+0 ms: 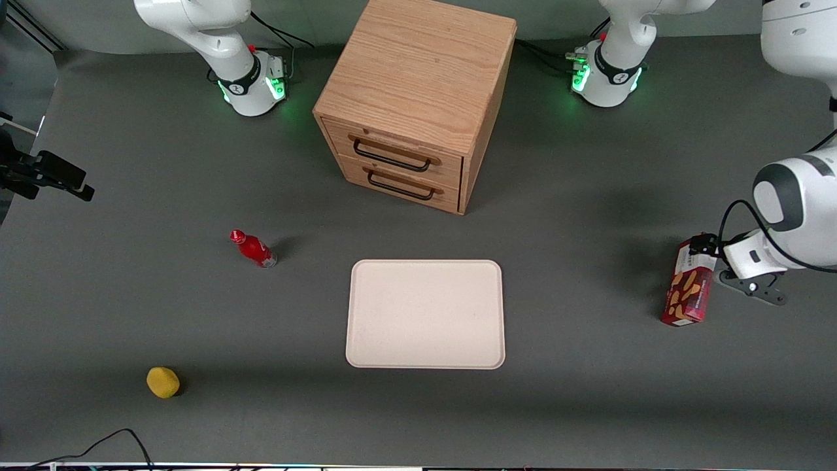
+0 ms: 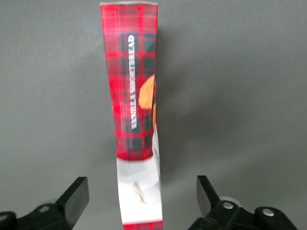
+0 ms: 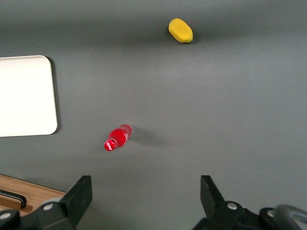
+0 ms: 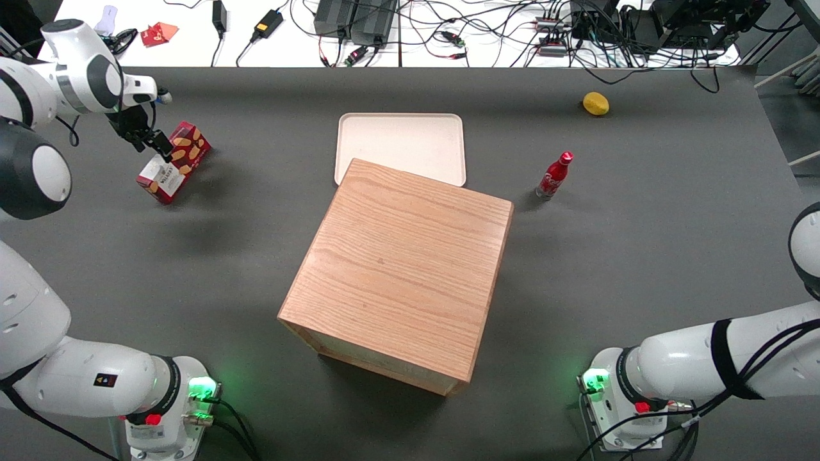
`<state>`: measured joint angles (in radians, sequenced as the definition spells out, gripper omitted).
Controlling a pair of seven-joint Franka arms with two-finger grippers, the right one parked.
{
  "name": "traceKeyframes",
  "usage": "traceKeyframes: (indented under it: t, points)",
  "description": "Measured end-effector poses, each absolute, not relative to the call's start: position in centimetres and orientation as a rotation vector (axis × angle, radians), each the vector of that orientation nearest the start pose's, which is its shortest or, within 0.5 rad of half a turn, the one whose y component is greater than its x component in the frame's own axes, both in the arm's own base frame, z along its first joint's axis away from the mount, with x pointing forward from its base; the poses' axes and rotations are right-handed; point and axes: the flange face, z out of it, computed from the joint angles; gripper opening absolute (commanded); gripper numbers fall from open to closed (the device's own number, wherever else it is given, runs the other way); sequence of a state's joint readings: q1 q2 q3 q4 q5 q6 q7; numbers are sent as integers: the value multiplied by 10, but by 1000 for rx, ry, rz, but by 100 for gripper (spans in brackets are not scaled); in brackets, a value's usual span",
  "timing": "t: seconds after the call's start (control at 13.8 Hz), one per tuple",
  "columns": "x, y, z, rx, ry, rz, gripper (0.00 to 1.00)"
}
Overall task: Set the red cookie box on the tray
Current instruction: 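Close the left gripper on the box end and lift it upright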
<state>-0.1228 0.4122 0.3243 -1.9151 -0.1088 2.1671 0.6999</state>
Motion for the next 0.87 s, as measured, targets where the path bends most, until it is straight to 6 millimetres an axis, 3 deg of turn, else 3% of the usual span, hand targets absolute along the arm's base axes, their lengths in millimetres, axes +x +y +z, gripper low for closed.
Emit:
traceKeyframes:
  t: [0.14, 0.22, 0.43, 0.58, 0.72, 0.87]
  points:
    - [601, 105, 263, -3069, 717, 194, 17]
    - [601, 103, 255, -3078, 711, 177, 0]
    - [600, 100, 237, -3089, 703, 177, 0]
    - [604, 99, 241, -3096, 698, 163, 0]
    - [617, 94, 266, -3130, 696, 186, 0]
    - [637, 84, 318, -3180, 645, 260, 0]
